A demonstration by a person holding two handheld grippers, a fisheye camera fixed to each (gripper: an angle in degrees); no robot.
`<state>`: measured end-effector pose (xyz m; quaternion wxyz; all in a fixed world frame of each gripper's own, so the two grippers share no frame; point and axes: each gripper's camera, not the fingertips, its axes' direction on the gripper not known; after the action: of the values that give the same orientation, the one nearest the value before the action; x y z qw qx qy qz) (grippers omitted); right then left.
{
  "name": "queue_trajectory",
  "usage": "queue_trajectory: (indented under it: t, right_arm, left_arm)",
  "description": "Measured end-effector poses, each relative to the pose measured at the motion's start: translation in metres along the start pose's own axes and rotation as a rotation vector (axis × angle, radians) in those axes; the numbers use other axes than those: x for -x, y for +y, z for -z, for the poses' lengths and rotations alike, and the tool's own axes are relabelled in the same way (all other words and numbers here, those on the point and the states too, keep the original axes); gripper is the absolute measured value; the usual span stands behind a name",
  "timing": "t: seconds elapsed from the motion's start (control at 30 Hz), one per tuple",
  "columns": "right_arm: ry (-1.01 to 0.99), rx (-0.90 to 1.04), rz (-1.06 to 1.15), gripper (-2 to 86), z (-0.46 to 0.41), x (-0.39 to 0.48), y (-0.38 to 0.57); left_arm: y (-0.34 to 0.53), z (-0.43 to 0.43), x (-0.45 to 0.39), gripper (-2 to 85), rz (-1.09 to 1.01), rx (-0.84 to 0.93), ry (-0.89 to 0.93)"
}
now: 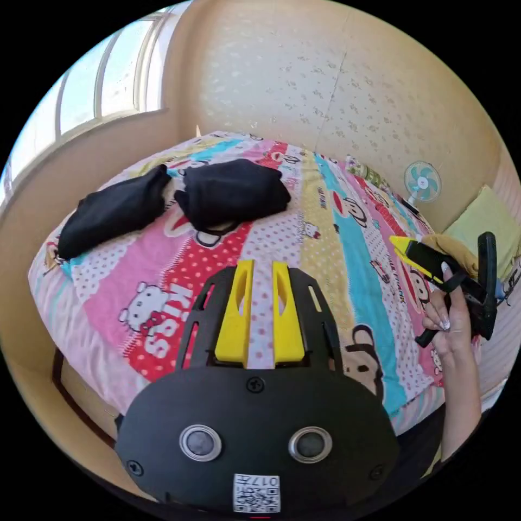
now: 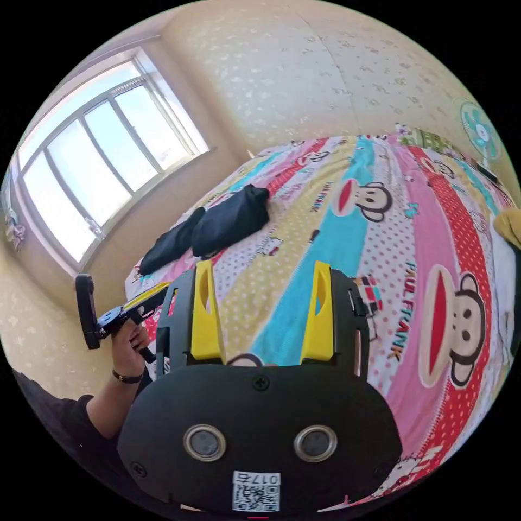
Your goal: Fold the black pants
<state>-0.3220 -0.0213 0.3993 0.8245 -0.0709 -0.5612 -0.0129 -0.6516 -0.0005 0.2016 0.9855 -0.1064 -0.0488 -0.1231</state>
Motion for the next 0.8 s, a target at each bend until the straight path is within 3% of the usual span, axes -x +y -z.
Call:
queue_trajectory:
  t: [0.07, 0.1, 0.2, 0.27, 0.4, 0.53, 0.67, 0.8]
  right_arm:
    - [-0.046, 0.074, 0.078, 23.6, -0.046, 0.043, -0.032]
    - [-0.068, 0.165, 0.114, 23.5, -0.081, 0.071, -0.055]
    - [-0.003, 0.228, 0.184, 23.2, -0.152, 0.134, -0.103]
    - [0.07, 0.242, 0.203, 22.5, -0.19, 0.158, -0.126]
    - [0.322, 0.467, 0.257, 18.2, -0.292, 0.156, -0.131]
    - [0.149, 0.235, 0.185, 8.3, -0.22, 0.123, -0.106]
    - [0.415, 0.201, 0.319, 5.1, -0.145, 0.089, -0.049]
    - [0.443, 0.176, 0.047, 3.5, -0.016, -0.005, 0.062]
  left_arm:
    - [0.003, -0.035, 0.035, 1.4, 0.012, 0.106, -0.039]
    - [0.005, -0.064, 0.057, 0.6, 0.067, 0.203, 0.073]
    - [0.006, -0.072, 0.091, -0.2, 0.196, 0.165, 0.277]
    - [0.003, -0.076, 0.095, -0.4, 0.218, 0.168, 0.311]
    - [-0.005, -0.07, 0.055, -0.8, 0.099, 0.149, 0.122]
    - [-0.009, -0.071, 0.043, -0.9, 0.08, 0.143, 0.084]
    - [-0.01, -0.076, 0.049, -1.0, 0.118, 0.136, 0.154]
    - [-0.013, -0.076, 0.029, -1.0, 0.078, 0.136, 0.09]
